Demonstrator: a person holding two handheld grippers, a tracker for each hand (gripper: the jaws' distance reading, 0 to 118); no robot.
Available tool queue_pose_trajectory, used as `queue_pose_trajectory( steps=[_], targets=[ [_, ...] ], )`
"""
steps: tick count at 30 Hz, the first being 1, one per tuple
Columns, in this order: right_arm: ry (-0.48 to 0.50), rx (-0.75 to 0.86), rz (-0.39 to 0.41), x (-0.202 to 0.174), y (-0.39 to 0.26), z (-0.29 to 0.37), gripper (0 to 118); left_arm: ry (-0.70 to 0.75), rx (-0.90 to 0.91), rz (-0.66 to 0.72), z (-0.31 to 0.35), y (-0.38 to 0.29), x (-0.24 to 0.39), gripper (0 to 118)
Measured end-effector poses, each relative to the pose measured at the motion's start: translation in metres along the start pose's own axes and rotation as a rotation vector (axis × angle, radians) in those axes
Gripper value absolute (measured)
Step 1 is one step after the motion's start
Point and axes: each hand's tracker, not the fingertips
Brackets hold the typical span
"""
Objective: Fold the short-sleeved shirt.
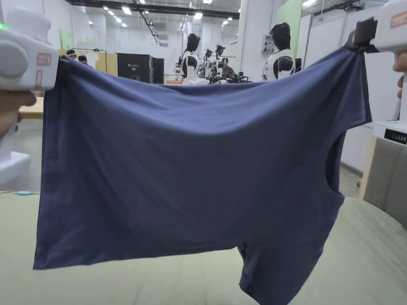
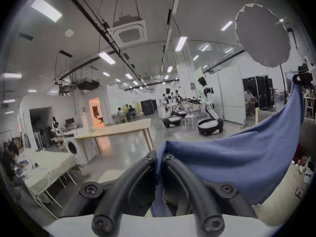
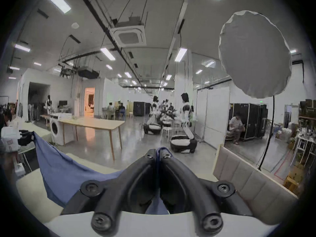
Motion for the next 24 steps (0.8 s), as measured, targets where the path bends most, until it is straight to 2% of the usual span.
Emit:
queue_pose_trajectory(
  steps=[5,9,18,24],
  targets=[
    [-0.027,0.053,-0.012,-0.003,0.023,-0.015,4,0.045,0.015,-0.01,-0.02,0.025,-0.009,3],
    [-0.023,0.04,-0.038,0.003,0.014,-0.039,4,0.053,0.006,0.043,-0.034,0.007,-0.011,3],
    [-0.035,-0.083,0.006,-0.006,-0.119,-0.07,4,0.027,-0.1,0.094,-0.058,-0.137,0.028,3],
    [-0.026,-0.144,-0.019,-0.003,-0.171,-0.068,4,0.012,-0.188,0.104,-0.064,-0.188,0.039,3]
  ],
)
